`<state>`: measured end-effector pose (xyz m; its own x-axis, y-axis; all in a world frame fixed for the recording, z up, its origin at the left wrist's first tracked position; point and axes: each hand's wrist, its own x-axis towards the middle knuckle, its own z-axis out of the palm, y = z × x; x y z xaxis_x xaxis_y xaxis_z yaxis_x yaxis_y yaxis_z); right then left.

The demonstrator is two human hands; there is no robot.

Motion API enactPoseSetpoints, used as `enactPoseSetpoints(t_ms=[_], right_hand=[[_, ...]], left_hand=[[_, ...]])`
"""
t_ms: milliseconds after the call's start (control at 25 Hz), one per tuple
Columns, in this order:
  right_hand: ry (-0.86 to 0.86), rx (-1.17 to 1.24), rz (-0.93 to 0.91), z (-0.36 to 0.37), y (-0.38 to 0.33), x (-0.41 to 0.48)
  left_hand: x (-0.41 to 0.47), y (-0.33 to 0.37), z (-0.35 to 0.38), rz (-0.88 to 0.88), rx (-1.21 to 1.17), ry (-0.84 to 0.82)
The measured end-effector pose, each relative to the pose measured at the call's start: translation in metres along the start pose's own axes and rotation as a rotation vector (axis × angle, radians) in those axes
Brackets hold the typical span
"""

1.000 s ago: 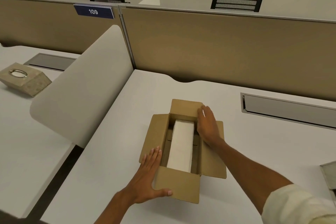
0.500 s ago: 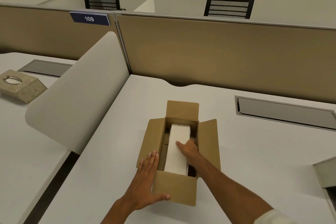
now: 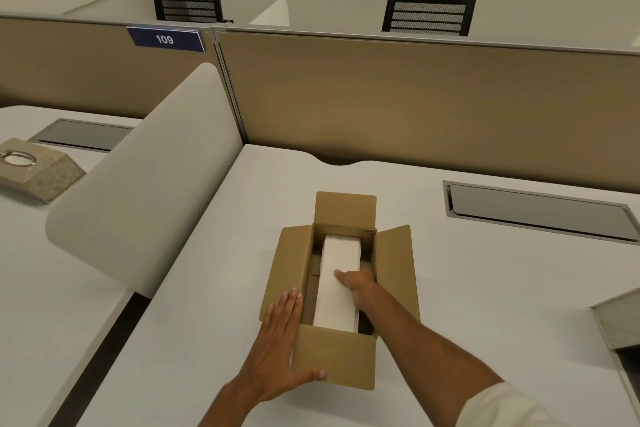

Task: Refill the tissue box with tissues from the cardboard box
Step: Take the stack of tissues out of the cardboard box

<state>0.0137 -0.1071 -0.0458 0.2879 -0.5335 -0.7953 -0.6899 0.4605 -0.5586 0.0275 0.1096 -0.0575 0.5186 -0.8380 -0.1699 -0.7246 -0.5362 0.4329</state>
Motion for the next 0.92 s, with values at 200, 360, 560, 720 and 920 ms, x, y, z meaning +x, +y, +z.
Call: enactPoseSetpoints(t_ms=[200, 360, 560, 720, 920], right_hand=[[-0.013, 0.038, 0.052, 0.0, -0.002, 0.006], [-0.081, 0.072, 0.071, -0.003, -0.005, 0.005], [-0.232, 0.216, 0.11, -0.013, -0.013, -0.011], [-0.283, 0.26, 0.044, -0.017, -0.015, -0.024], [-0.344, 0.314, -0.04, -0.027, -0.025, -0.046]], left_hand=[[0.0, 0.003, -0.003, -0.023, 0.038, -0.005], [0.0, 0.004, -0.005, -0.037, 0.056, -0.013], [0.0, 0.007, -0.008, -0.043, 0.052, -0.02], [-0.002, 0.01, -0.015, -0.062, 0.052, -0.045], [-0.005, 0.015, -0.021, -0.081, 0.048, -0.074]])
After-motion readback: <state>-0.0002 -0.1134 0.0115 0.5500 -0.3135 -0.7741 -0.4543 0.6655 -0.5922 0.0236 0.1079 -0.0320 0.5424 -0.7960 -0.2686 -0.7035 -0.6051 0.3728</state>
